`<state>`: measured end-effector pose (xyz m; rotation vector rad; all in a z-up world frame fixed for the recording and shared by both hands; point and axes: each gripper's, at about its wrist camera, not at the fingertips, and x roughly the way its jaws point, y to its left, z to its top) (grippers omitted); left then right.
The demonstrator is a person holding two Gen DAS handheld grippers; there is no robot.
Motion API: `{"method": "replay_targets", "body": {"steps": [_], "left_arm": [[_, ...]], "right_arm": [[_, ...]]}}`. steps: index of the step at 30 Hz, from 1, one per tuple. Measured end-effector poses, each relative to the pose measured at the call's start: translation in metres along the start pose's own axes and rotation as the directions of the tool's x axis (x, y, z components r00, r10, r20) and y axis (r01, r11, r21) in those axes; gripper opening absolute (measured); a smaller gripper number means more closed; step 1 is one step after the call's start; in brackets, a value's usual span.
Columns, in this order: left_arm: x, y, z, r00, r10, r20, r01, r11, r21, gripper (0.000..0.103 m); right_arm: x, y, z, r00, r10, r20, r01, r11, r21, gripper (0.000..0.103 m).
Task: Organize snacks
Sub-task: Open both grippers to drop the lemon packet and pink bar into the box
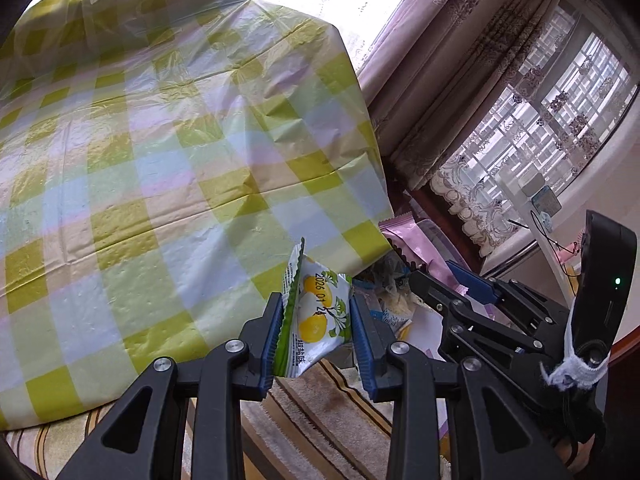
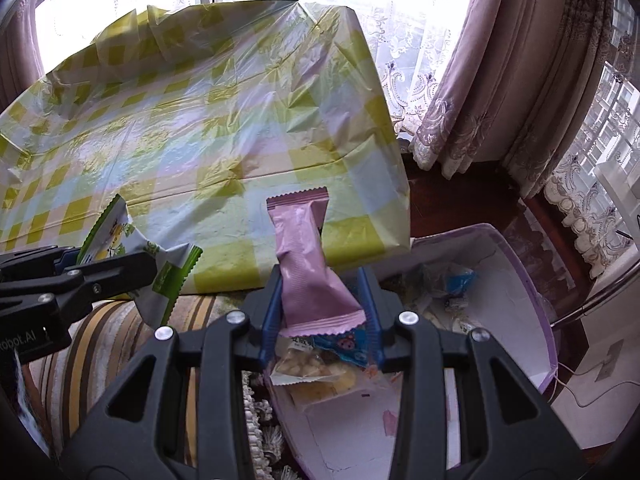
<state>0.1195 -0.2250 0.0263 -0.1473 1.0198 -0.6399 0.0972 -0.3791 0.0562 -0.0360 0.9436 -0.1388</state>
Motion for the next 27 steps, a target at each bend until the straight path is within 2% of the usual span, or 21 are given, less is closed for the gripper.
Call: {"method": "replay_targets", "body": {"steps": [13, 20, 24, 27], "left_arm": [[0.038, -0.062, -0.008, 0.992, -0.048, -0.121, 0.062, 0.992, 0.114, 0.034], [0.054, -0.081, -0.014, 0.981, -0.072, -0.178, 0.093, 0.989, 0.116, 0.036], [0.054, -0.079, -0.016, 0.982, -0.049, -0.183, 0.068, 0.993, 0.098, 0.057], [0.049, -0.071, -0.016, 0.984, -0.049, -0.172, 0.062, 0.996, 0.070, 0.063]], "right_arm": [[0.001, -0.067, -0.028, 0.995, -0.081, -0.051, 0.087, 0.990, 0.112, 0.040], [0.002, -0.091, -0.035, 0.990, -0.120, -0.079, 0.131, 0.978, 0.163, 0.041], [0.003, -0.099, -0.040, 0.987, -0.128, -0.095, 0.143, 0.973, 0.181, 0.046], [-0.001, -0.102, -0.044, 0.985, -0.139, -0.103, 0.157, 0.969, 0.191, 0.063]]}}
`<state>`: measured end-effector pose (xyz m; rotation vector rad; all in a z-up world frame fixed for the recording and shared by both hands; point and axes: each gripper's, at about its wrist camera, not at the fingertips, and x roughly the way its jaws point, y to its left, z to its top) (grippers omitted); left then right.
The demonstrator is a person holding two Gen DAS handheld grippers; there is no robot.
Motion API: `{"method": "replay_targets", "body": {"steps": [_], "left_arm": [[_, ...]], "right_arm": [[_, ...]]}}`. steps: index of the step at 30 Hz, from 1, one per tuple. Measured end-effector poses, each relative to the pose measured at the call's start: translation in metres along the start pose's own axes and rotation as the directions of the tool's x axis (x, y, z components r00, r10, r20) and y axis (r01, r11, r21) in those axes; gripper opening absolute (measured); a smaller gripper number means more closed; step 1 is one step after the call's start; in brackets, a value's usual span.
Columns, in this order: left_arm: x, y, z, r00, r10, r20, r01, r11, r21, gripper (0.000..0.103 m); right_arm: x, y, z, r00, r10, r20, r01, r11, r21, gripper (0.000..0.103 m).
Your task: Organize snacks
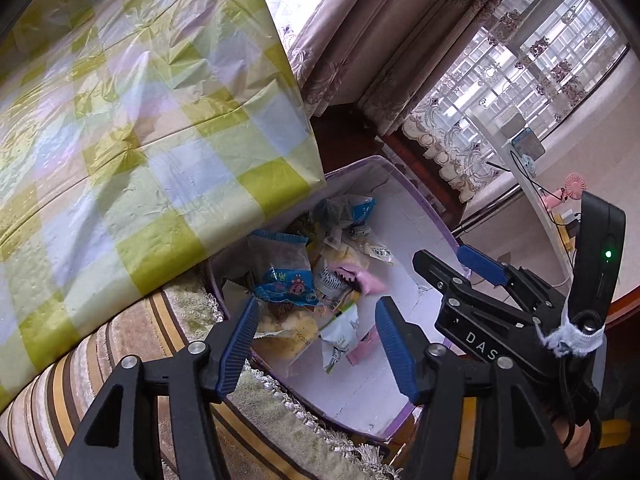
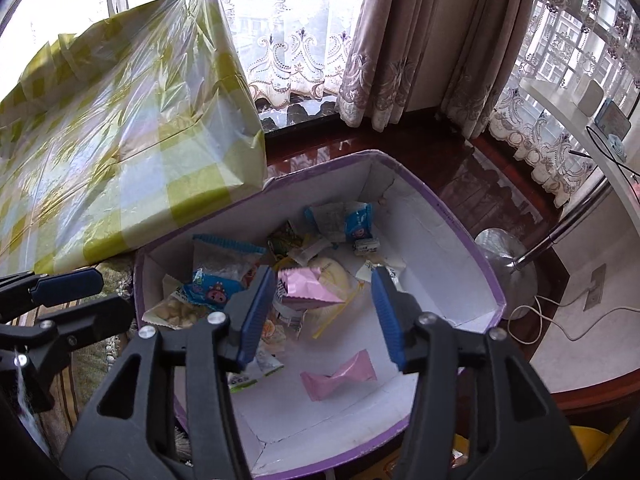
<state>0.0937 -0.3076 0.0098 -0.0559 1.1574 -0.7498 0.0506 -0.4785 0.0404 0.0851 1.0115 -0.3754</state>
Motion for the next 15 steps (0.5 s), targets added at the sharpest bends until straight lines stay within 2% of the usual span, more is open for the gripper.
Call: {"method": "replay_targets", "body": {"steps": [4, 8, 15], "left_arm": [[-0.006, 0.004, -0.009, 1.000, 0.027, -0.008, -0.027, 1.000, -0.013, 0.065], [-0.012, 0.002, -0.027, 0.999, 0.033, -0.032, -0.034, 0.999, -0.019, 0.066], [-0.030, -0.005, -0.053, 0.998, 0.054, 0.028, -0.053, 0.998, -0.031, 0.073]], "right_arm": [[-0.008, -0.005, -0.006, 1.000, -0.007, -0.012, 0.007, 1.000, 0.031, 0.072], [-0.017, -0.006, -0.017, 0.999, -0.007, -0.035, 0.009, 0.999, 0.045, 0.073], [-0.034, -0.008, -0.041, 0.998, -0.031, -0.058, 0.034, 0.998, 0.047, 0.074]]}}
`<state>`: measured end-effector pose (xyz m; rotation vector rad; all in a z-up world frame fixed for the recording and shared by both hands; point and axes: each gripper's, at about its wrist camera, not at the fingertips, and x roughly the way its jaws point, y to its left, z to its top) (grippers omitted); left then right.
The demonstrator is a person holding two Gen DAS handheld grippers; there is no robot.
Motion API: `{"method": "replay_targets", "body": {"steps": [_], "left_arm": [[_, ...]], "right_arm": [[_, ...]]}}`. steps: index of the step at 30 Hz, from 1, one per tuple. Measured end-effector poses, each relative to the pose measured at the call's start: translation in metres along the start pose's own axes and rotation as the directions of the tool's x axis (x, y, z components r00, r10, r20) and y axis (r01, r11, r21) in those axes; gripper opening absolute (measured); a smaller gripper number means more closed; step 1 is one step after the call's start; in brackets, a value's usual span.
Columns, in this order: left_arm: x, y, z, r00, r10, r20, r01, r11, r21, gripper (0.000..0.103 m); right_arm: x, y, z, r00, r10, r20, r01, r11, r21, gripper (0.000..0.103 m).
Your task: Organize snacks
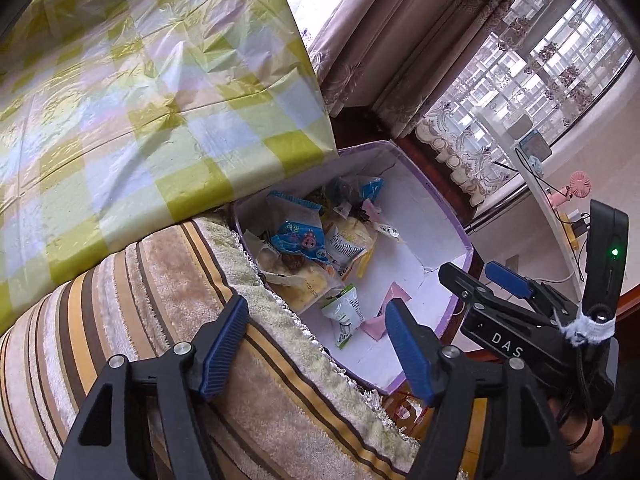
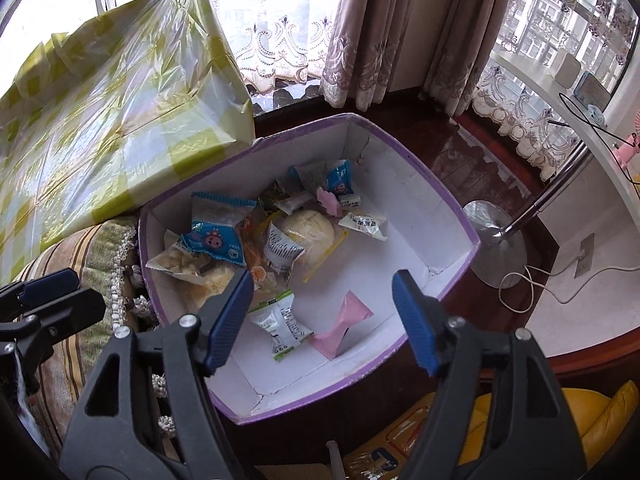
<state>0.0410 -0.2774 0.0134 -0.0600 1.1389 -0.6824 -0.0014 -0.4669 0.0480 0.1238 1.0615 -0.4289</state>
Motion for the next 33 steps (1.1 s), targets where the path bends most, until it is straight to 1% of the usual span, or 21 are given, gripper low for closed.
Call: {"method": "replay_targets", "body": {"steps": [3, 5, 10, 16, 22, 33], "left_arm": [[0.003, 0.000, -0.001, 1.000, -0.014, 0.001, 0.014, 1.000, -0.003, 0.079], [0.004, 0.002, 0.000, 1.000, -0.020, 0.002, 0.020, 1.000, -0.019, 0.080], [0.009, -0.004, 0.001, 1.000, -0.016, -0.009, 0.016, 1.000, -0.005, 0.089], [0.013, -0.005, 0.004, 0.999, -0.021, -0.025, 0.020, 1.000, -0.015, 0.093], [0.016, -0.008, 0.004, 1.000, -0.003, -0.031, 0.003, 1.000, -0.001, 0.095], [0.017, -0.008, 0.004, 1.000, -0.006, -0.030, 0.006, 1.000, -0.003, 0.095]], "right_arm": [[-0.001, -0.003, -0.004, 1.000, -0.006, -0.007, 0.006, 1.000, 0.008, 0.074], [0.000, -0.004, -0.004, 1.000, -0.015, -0.007, 0.015, 1.000, 0.011, 0.074], [0.001, 0.000, -0.002, 1.000, -0.024, 0.001, 0.024, 1.000, -0.007, 0.074], [0.003, -0.002, -0.002, 1.000, -0.019, -0.007, 0.019, 1.000, -0.004, 0.074], [0.003, -0.003, -0.002, 1.000, -0.015, -0.006, 0.015, 1.000, -0.003, 0.074], [0.003, -0.002, -0.002, 1.000, -0.014, -0.008, 0.014, 1.000, -0.002, 0.074]]}}
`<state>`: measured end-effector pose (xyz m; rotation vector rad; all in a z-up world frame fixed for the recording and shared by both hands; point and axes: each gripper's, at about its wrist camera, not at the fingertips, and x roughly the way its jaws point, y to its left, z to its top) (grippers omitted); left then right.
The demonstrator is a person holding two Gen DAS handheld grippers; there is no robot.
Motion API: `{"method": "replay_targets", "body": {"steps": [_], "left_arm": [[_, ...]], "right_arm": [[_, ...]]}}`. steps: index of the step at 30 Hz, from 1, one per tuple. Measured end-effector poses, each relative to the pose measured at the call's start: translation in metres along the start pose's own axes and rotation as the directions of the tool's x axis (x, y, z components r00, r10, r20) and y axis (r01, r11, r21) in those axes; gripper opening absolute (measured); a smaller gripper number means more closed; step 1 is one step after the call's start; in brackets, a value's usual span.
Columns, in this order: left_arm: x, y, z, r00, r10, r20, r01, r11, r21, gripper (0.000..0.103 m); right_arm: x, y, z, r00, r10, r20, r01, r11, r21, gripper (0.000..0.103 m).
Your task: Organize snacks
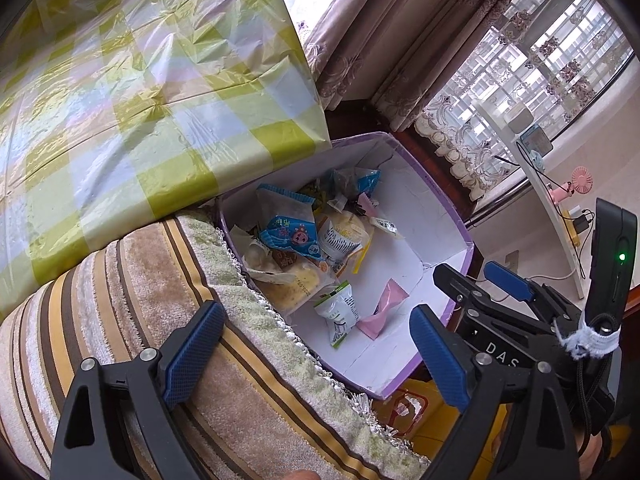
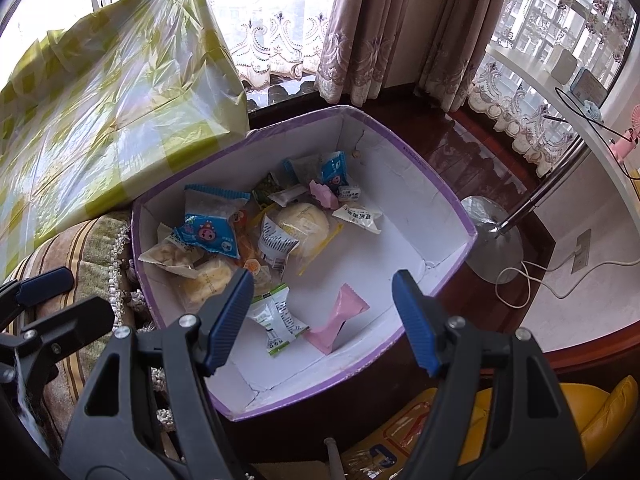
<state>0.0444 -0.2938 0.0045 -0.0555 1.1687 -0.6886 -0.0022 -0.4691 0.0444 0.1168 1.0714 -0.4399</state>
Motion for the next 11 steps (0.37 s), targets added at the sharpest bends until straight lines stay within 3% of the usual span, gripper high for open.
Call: {"method": "replay_targets", "body": {"steps": [11], "left_arm": [[0.0001, -0.0004, 0.0005, 1.000, -0.017, 0.007, 0.017, 1.000, 0.014, 0.100]], "right_arm": [[0.0007, -0.0005, -0.0007, 1.000, 0.002, -0.001, -0.002, 1.000, 0.004, 0.074]]}}
